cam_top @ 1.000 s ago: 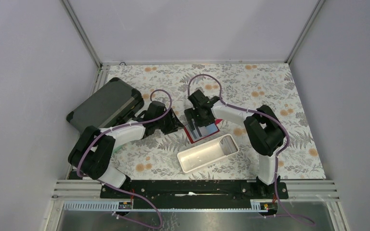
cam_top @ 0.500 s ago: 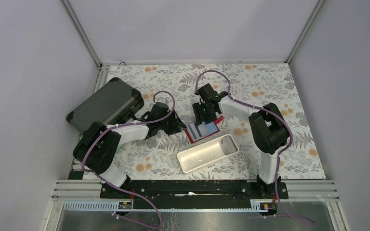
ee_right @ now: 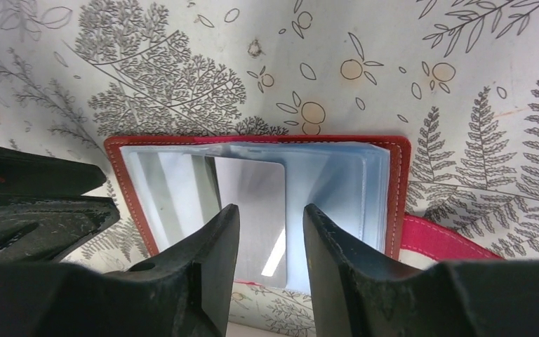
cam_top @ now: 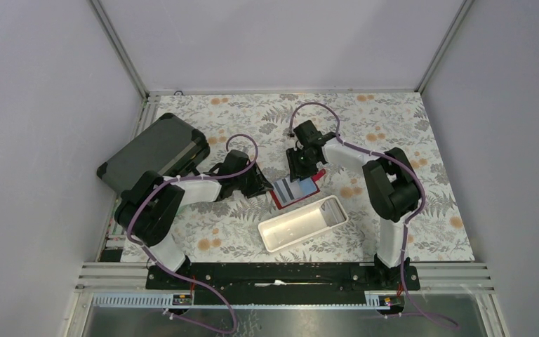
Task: Put the credit cards into the card holder
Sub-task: Insert the credit card into the card holder.
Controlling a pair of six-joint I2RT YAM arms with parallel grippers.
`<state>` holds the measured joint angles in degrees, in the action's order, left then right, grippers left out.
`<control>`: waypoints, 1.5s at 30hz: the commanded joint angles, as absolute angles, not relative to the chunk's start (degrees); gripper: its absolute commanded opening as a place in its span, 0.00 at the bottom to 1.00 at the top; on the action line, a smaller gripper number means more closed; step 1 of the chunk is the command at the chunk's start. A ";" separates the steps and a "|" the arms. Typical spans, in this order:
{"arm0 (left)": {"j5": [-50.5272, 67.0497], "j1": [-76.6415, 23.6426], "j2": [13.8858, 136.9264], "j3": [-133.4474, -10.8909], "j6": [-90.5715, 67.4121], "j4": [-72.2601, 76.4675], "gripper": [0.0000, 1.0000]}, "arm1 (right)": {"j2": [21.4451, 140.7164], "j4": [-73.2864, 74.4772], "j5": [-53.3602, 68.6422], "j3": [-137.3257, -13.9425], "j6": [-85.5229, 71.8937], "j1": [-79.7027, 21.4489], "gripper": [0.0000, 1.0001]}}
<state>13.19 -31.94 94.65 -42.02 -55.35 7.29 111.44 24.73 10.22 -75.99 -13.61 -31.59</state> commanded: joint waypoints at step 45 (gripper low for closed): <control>11.99 -29.43 95.86 -43.15 -55.63 12.30 0.32 | 113.17 13.47 29.36 -71.10 -21.59 -32.83 0.26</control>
